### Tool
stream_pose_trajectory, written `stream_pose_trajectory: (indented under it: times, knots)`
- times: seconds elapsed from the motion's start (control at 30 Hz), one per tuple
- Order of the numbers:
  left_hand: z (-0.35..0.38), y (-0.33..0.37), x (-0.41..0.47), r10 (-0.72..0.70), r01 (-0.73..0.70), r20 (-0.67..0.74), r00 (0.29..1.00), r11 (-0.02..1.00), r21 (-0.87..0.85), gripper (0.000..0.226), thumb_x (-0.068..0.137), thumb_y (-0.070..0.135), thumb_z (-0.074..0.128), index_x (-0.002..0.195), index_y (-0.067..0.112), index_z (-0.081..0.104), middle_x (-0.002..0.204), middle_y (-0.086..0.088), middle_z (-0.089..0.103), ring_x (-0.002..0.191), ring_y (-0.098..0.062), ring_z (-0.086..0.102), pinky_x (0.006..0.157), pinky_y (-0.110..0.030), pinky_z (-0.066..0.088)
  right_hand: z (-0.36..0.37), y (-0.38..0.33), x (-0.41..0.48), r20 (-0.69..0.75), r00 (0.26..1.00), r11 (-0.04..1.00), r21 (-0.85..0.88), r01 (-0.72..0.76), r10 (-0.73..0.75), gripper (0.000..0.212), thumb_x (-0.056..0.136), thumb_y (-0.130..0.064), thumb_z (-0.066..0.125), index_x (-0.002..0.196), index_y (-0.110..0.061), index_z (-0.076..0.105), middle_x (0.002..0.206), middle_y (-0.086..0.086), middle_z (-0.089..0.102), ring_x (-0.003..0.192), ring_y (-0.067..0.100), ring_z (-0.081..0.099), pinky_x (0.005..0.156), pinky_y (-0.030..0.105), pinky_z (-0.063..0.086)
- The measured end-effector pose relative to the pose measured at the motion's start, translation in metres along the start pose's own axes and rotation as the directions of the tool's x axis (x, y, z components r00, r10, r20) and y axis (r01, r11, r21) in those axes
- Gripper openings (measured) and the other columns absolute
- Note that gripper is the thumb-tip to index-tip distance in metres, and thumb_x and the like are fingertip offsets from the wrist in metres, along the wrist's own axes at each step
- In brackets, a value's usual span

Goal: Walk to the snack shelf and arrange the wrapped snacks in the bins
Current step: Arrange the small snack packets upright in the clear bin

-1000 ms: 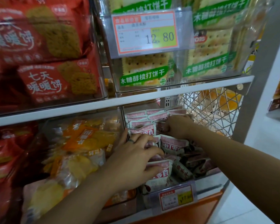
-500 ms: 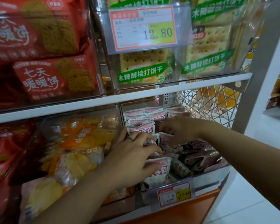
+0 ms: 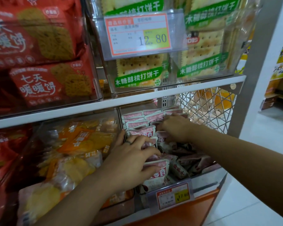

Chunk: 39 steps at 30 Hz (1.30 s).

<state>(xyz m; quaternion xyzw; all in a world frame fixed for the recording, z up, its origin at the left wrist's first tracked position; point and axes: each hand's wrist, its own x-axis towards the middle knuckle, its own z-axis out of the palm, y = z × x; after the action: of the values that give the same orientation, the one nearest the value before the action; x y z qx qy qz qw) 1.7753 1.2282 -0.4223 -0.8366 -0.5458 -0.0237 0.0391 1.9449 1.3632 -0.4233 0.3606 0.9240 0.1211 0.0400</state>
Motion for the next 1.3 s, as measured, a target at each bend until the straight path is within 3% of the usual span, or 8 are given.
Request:
stream_pose_trajectory:
  times: [0.2,0.33,0.5,0.6,0.73,1.0,1.17,1.3]
  knots:
    - [-0.002,0.002,-0.001,-0.010,0.010,-0.004,1.000,1.000,0.022,0.065,0.075,0.074,0.009,0.129,0.051,0.038,0.138,0.016,0.033,0.131,-0.010,0.029,0.108,-0.046,-0.008,-0.040,-0.002,-0.042,-0.061,0.982,0.890,0.435,-0.134,0.178,0.024,0.079,-0.036,0.066,0.101,-0.027,0.066,0.097,-0.010,0.069,0.097,0.015,0.061,0.091,0.031,0.044]
    - [-0.004,0.003,-0.001,-0.023,0.023,0.014,1.000,1.000,0.013,0.068,0.072,0.077,0.012,0.130,0.051,0.038,0.132,0.013,0.038,0.129,-0.013,0.031,0.111,-0.051,-0.001,-0.040,-0.030,-0.065,0.130,0.991,0.884,0.465,-0.057,-0.005,0.018,0.085,-0.019,0.058,0.097,-0.020,0.071,0.100,-0.004,0.070,0.090,0.012,0.062,0.084,0.029,0.049]
    - [-0.003,0.007,-0.002,-0.063,0.059,0.037,0.997,0.994,0.094,0.075,0.067,0.082,0.010,0.133,0.051,0.029,0.130,0.014,0.036,0.130,-0.013,0.030,0.111,-0.056,0.008,-0.041,-0.018,-0.072,0.103,0.994,0.842,0.535,-0.074,0.021,0.019,0.088,-0.016,0.055,0.098,-0.019,0.072,0.093,-0.008,0.070,0.079,0.006,0.059,0.079,0.027,0.047]
    - [-0.004,0.010,0.001,-0.110,0.106,0.027,0.994,0.987,0.120,0.066,0.076,0.079,0.026,0.136,0.050,0.025,0.138,0.012,0.030,0.135,-0.015,0.025,0.111,-0.056,0.005,-0.030,-0.020,-0.084,0.171,0.983,0.898,0.421,-0.128,0.060,0.013,0.082,-0.024,0.061,0.091,-0.029,0.068,0.083,-0.016,0.059,0.078,0.006,0.055,0.077,0.026,0.041]
    - [-0.006,0.015,0.008,-0.156,0.152,0.013,0.988,0.978,0.143,0.065,0.081,0.071,0.045,0.138,0.049,0.023,0.147,0.006,0.020,0.140,-0.020,0.017,0.111,-0.060,0.000,-0.017,-0.029,-0.081,0.082,0.977,0.976,0.072,-0.203,0.197,0.010,0.083,-0.025,0.054,0.085,-0.029,0.062,0.096,-0.008,0.064,0.092,0.017,0.059,0.101,0.040,0.028]
    - [-0.005,0.015,0.018,-0.180,0.175,0.044,0.983,0.980,0.101,0.086,0.079,0.065,0.056,0.145,0.046,0.005,0.150,0.005,0.003,0.142,-0.023,0.003,0.112,-0.061,0.002,-0.014,-0.014,-0.071,0.029,0.963,0.954,-0.147,-0.261,0.268,0.015,0.085,-0.011,0.051,0.094,-0.018,0.062,0.095,0.000,0.065,0.096,0.023,0.058,0.090,0.034,0.029]
    - [-0.003,0.011,0.012,-0.109,0.108,0.003,0.994,0.991,0.074,0.077,0.082,0.061,0.056,0.144,0.047,0.013,0.149,0.006,0.002,0.143,-0.021,0.000,0.113,-0.058,-0.006,-0.035,-0.017,-0.083,0.084,0.969,0.940,0.233,-0.247,0.234,0.018,0.090,-0.040,0.052,0.087,-0.026,0.062,0.088,-0.010,0.063,0.089,0.015,0.056,0.100,0.039,0.029]
    - [-0.002,0.012,0.008,-0.110,0.110,-0.010,0.994,0.988,0.110,0.065,0.083,0.060,0.054,0.140,0.041,0.030,0.149,0.003,0.004,0.142,-0.022,-0.004,0.112,-0.059,-0.005,-0.034,-0.028,-0.078,0.027,0.968,0.898,0.367,-0.244,0.251,0.037,0.086,-0.042,0.056,0.122,-0.032,0.056,0.109,-0.010,0.067,0.105,0.014,0.059,0.107,0.043,0.032]
